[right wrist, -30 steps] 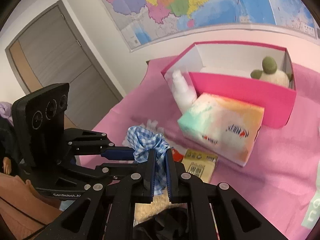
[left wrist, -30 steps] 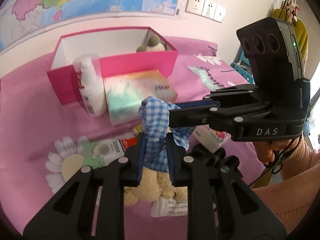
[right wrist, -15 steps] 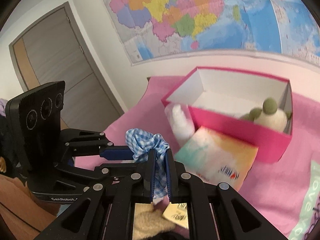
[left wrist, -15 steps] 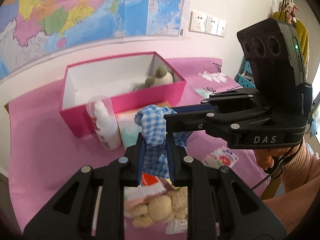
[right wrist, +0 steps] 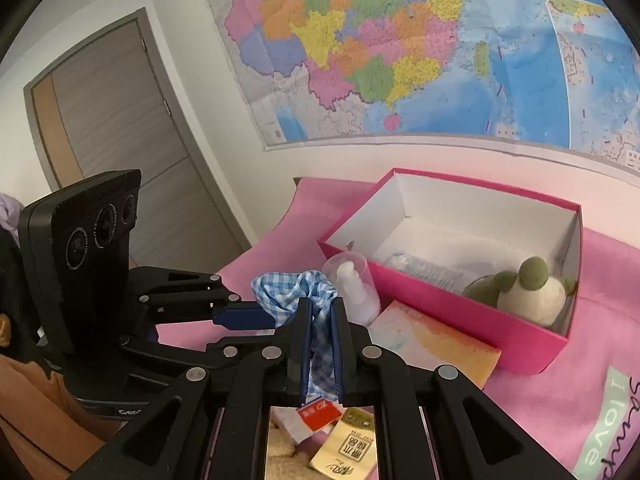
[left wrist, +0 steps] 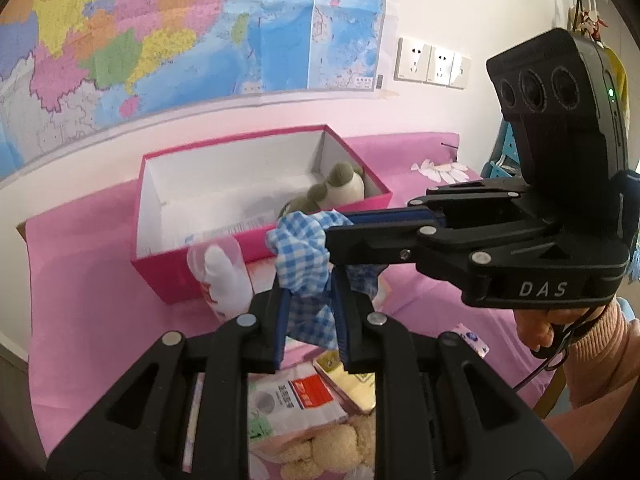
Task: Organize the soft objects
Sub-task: 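Carry the scrunchie over the pink box and open the right gripper, then move the right gripper to the floral tissue pack and grasp it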
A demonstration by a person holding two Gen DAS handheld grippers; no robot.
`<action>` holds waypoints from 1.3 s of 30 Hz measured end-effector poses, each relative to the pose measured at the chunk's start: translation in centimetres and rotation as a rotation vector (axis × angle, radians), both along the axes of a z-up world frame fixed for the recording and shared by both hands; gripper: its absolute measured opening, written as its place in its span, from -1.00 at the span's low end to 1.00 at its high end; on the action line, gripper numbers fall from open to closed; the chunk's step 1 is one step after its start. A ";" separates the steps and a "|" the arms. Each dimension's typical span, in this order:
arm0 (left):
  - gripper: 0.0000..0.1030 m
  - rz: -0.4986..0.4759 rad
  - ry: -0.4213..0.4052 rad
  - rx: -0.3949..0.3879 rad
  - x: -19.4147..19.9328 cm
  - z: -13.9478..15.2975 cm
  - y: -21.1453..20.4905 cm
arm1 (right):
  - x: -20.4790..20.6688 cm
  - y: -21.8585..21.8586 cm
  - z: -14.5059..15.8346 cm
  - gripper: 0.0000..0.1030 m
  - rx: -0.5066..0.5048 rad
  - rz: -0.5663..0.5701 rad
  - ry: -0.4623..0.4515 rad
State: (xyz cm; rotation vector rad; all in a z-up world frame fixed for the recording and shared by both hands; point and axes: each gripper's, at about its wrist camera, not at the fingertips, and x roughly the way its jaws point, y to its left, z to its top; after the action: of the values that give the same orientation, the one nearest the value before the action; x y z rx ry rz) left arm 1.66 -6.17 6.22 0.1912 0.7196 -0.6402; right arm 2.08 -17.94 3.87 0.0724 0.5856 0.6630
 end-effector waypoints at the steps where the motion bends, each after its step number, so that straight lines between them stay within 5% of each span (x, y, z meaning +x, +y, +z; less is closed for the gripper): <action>1: -0.57 0.003 -0.008 0.002 0.2 0.3 -0.1 | 0.1 -0.1 0.2 -0.84 0.000 -0.001 -0.003; 16: -0.57 0.059 -0.002 0.017 6.6 3.0 -1.3 | 5.4 -0.7 3.2 -0.84 -0.002 -0.061 -0.055; 30: -0.57 0.164 0.081 0.136 12.7 -0.3 -2.1 | 13.7 -0.3 0.4 -0.77 0.004 -0.152 0.102; 36: -0.23 0.202 0.090 0.138 12.7 -1.0 -1.1 | 15.2 -0.7 -1.0 -0.33 -0.034 -0.236 0.140; 39: -0.01 0.202 0.074 0.102 11.6 -0.3 -0.2 | 14.1 -1.5 -0.9 -0.29 -0.029 -0.237 0.134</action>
State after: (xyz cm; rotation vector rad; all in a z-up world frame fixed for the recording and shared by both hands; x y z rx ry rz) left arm 13.23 -6.38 5.89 0.1868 0.8322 -0.4195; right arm 16.23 -19.39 2.93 0.1579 0.7033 0.4216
